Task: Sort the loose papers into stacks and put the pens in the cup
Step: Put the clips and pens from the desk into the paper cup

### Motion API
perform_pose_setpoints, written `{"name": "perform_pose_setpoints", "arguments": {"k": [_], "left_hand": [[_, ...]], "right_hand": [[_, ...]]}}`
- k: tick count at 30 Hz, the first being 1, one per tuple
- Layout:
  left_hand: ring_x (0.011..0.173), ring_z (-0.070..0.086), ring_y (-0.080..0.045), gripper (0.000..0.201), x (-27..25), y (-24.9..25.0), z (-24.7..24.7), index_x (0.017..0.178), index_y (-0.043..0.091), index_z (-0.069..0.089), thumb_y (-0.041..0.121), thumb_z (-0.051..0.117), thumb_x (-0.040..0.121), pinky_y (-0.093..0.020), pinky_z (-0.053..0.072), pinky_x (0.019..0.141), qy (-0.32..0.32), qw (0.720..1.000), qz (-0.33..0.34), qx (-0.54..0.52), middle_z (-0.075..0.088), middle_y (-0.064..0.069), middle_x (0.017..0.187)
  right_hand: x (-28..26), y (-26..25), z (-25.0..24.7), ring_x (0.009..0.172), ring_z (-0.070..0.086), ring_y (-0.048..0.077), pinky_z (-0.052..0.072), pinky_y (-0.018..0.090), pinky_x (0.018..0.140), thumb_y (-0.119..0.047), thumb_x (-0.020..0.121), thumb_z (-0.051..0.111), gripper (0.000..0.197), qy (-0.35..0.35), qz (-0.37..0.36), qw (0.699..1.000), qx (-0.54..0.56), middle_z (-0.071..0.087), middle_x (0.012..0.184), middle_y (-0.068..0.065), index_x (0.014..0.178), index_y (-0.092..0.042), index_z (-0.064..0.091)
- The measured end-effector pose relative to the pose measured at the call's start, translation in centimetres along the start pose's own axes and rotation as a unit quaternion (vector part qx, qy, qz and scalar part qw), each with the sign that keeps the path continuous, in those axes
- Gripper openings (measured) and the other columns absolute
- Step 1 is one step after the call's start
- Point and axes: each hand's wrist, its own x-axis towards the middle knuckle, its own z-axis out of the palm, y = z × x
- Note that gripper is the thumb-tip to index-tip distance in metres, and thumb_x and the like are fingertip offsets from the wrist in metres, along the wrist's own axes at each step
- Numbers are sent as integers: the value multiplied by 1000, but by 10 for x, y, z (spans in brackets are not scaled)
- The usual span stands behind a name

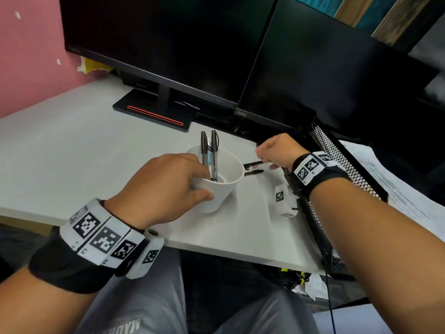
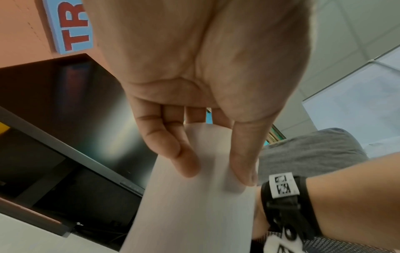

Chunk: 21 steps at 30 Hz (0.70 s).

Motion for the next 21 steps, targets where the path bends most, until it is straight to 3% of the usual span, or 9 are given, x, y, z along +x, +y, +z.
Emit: {"name": "perform_pose_setpoints", "arguments": {"k": [3, 5, 7, 10, 13, 16, 18, 19, 21], "left_hand": [[76, 55, -5, 24, 2, -4, -4, 105, 37, 77, 50, 74, 86, -21, 37, 64, 9, 1000, -7, 0, 61, 18, 92], [76, 57, -4, 24, 2, -7, -7, 105, 37, 78, 50, 75, 85, -24, 39, 65, 16, 1000, -14, -2, 63, 16, 92], [77, 58, -3, 22, 2, -8, -9, 103, 38, 78, 50, 75, 85, -26, 41, 66, 24, 999, -22, -9, 63, 16, 91], [76, 57, -3, 19, 2, -11, -11, 100, 39, 78, 49, 75, 84, -25, 39, 65, 25, 999, -27, -9, 60, 18, 87], [76, 56, -3, 19, 3, -13, -10, 101, 38, 77, 49, 75, 85, -25, 38, 65, 21, 999, -26, -5, 58, 19, 86], [75, 55, -4, 21, 4, -13, -9, 103, 39, 77, 49, 74, 85, -21, 36, 63, 21, 1000, -21, -1, 58, 19, 87], [76, 55, -5, 21, 4, -12, -9, 104, 39, 77, 49, 74, 85, -22, 36, 63, 23, 1000, -19, -2, 59, 18, 88], [76, 55, -5, 21, 4, -12, -10, 104, 39, 77, 48, 75, 85, -23, 37, 64, 23, 1000, -18, -4, 59, 19, 88], [75, 55, -3, 20, 3, -10, -10, 104, 39, 77, 48, 75, 85, -25, 38, 65, 23, 1000, -15, -8, 58, 20, 87]], "right_hand": [[18, 12, 19, 103, 73, 23, 62, 39, 94, -16, 92, 74, 23, 1, 12, 993, -121, 78, 117, 12, 112, -5, 79], [22, 10, 30, 105, 72, 20, 58, 30, 88, -19, 87, 82, 21, 6, -1, 989, -145, 77, 111, 2, 107, -14, 81], [29, 6, 42, 101, 72, 20, 60, 31, 86, -20, 83, 85, 20, 7, 3, 987, -163, 76, 104, 0, 102, -17, 80], [38, 4, 53, 106, 72, 27, 61, 39, 94, -20, 87, 78, 23, -8, -3, 968, -252, 76, 110, 7, 109, -13, 78], [41, 6, 52, 103, 69, 26, 57, 40, 95, -18, 90, 69, 16, -8, -6, 975, -221, 75, 112, 6, 103, -15, 76], [44, 5, 40, 87, 66, 21, 59, 35, 84, -12, 94, 64, 7, -3, 37, 996, -84, 72, 96, 6, 94, -18, 69], [42, 0, 31, 83, 69, 23, 60, 35, 93, -5, 102, 55, 12, 5, 127, 987, 99, 70, 86, 8, 93, -6, 63], [36, 0, 25, 81, 69, 24, 59, 38, 99, -1, 104, 50, 17, 29, 169, 961, 217, 66, 81, 11, 89, -1, 58], [25, 6, 15, 86, 71, 28, 60, 39, 97, 7, 103, 42, 22, 70, 204, 865, 453, 61, 80, 14, 85, -1, 53]]}}
